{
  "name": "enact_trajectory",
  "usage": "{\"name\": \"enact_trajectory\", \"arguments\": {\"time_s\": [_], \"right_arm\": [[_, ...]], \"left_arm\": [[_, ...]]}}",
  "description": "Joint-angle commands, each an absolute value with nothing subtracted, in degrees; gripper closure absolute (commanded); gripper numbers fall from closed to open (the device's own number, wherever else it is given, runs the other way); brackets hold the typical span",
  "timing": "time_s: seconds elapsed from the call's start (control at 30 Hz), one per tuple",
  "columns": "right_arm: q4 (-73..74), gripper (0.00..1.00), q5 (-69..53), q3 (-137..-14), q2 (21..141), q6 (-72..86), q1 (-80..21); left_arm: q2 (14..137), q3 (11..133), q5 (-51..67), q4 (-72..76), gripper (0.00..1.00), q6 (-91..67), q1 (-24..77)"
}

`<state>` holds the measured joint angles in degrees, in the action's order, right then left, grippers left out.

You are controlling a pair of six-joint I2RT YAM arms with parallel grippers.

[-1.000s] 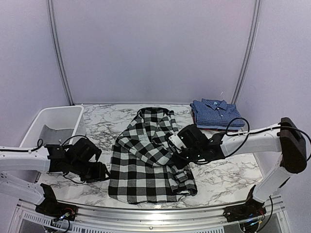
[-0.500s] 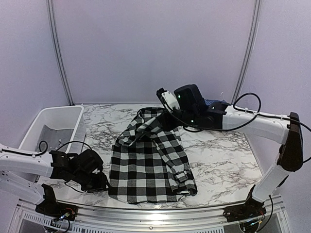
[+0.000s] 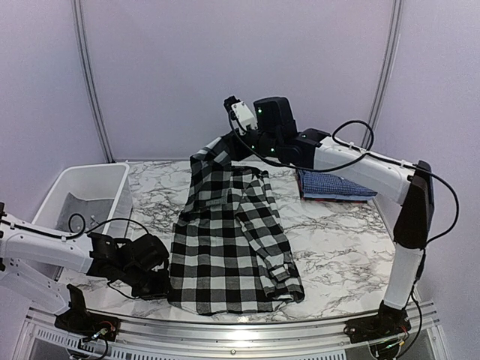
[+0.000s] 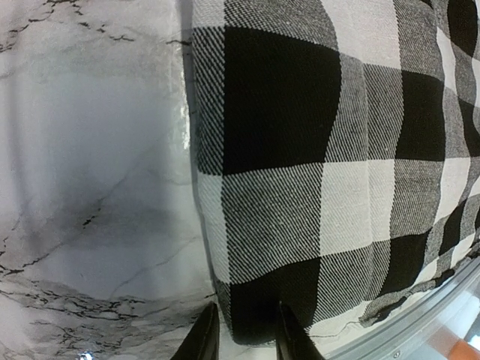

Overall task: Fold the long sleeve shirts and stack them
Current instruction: Pick up the 1/3-folded shirt from the center of the board, then fold the 1/3-folded shirt at the center of the board.

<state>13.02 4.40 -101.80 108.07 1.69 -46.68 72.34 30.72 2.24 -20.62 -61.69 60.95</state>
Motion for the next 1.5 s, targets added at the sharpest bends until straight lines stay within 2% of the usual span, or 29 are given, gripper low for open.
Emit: {"name": "enact_trajectory", "arguments": {"time_s": [0.0,0.17,0.47,0.83,1.2,1.47], "right_arm": [[10.1,1.0,3.3,-111.4,110.8,-2.3,-46.3],[10.9,1.0,2.0,-118.9,114.9,-4.0,-45.9],[7.7,1.0,-1.2,-123.9,117.8,-7.0,-44.7],[10.9,1.0,-2.2,-128.9,118.2,-11.1,-41.5],[14.5,1.0,-1.6,-121.1,112.6,-11.5,-36.7],[17.4,1.0,-0.6,-117.5,110.2,-12.7,-34.8]], "left_arm": [[74.5,31.2,1.3,-21.2,0.79,-62.1,61.8],[75.4,33.0,-0.9,-21.1,1.0,-62.4,62.3],[72.8,40.8,-0.9,-21.7,1.0,-57.5,63.0],[84.5,57.1,6.3,-24.4,1.0,-45.0,66.8],[99.1,71.3,14.6,-26.0,1.0,-36.1,67.4],[106.1,76.3,17.9,-26.6,1.0,-33.6,67.5]]}}
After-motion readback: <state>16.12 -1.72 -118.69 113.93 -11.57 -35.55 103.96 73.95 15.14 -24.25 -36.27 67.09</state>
